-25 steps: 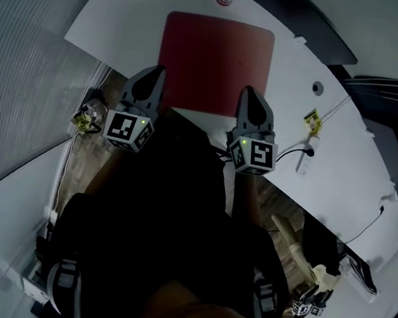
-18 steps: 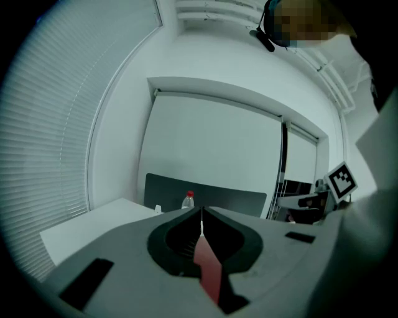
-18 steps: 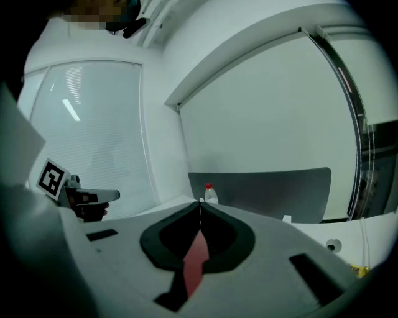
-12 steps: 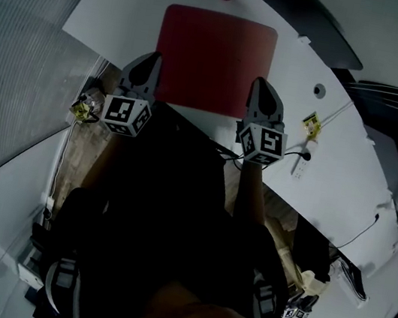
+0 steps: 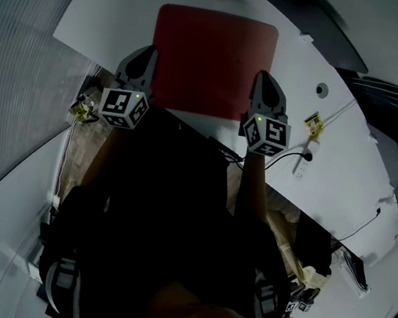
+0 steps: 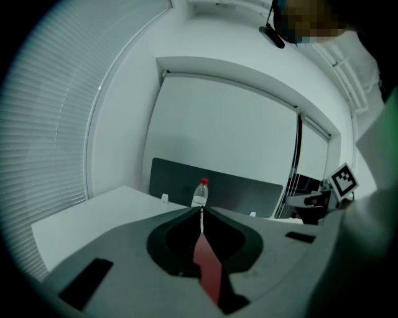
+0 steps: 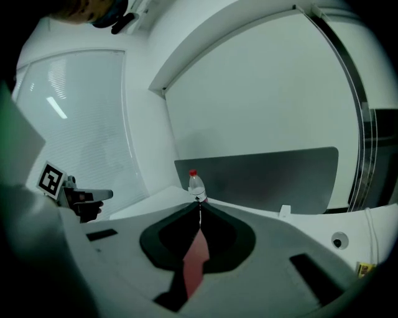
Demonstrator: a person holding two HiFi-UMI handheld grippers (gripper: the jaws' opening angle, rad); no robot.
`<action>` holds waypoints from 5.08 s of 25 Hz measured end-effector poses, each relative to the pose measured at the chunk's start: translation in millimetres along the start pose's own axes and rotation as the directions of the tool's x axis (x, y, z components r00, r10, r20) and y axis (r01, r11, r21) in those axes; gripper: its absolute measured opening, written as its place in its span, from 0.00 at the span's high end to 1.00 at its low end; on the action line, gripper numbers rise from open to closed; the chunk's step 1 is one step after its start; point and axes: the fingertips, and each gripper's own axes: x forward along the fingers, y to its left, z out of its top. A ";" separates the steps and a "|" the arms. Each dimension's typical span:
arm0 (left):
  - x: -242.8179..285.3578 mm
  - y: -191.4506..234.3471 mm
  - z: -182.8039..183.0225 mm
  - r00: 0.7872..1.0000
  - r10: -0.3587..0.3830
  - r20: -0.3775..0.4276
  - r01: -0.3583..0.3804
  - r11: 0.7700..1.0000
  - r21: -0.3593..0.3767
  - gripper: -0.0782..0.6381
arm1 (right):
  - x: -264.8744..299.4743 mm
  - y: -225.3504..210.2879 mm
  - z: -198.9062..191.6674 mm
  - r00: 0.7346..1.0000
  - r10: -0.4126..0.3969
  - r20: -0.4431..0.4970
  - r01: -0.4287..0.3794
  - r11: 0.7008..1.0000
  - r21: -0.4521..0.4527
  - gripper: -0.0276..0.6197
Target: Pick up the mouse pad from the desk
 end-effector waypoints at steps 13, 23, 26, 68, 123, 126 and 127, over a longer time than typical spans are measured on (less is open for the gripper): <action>74.1 55.4 -43.8 0.988 -0.060 -0.145 0.048 0.995 -0.086 0.87 | 80.9 -31.9 -31.6 0.992 -0.044 -0.114 0.052 0.996 0.073 0.91; 120.8 87.4 -89.6 0.955 -0.077 -0.286 0.039 0.990 -0.136 0.70 | 128.3 -52.4 -57.1 0.975 -0.064 -0.212 0.082 0.994 0.077 0.83; 130.5 94.1 -105.0 0.939 -0.075 -0.334 0.029 0.989 -0.143 0.67 | 139.1 -59.1 -67.7 0.967 -0.064 -0.248 0.084 0.994 0.071 0.80; 167.3 126.4 -201.7 0.812 -0.004 -0.584 -0.120 0.977 -0.175 0.49 | 182.6 -166.2 -180.8 0.801 -0.119 -0.587 0.153 0.988 0.008 0.56; 171.4 100.3 -207.9 0.788 -0.077 -0.611 -0.054 0.980 -0.192 0.58 | 182.9 -134.3 -185.7 0.803 -0.045 -0.595 0.111 0.991 0.075 0.69; 171.5 98.6 -207.5 0.789 -0.083 -0.609 -0.046 0.980 -0.193 0.58 | 182.4 -131.3 -186.5 0.800 -0.040 -0.599 0.102 0.992 0.070 0.68; 171.5 97.9 -207.6 0.788 -0.084 -0.610 -0.043 0.981 -0.192 0.58 | 182.5 -129.9 -186.6 0.798 -0.038 -0.601 0.096 0.993 0.065 0.69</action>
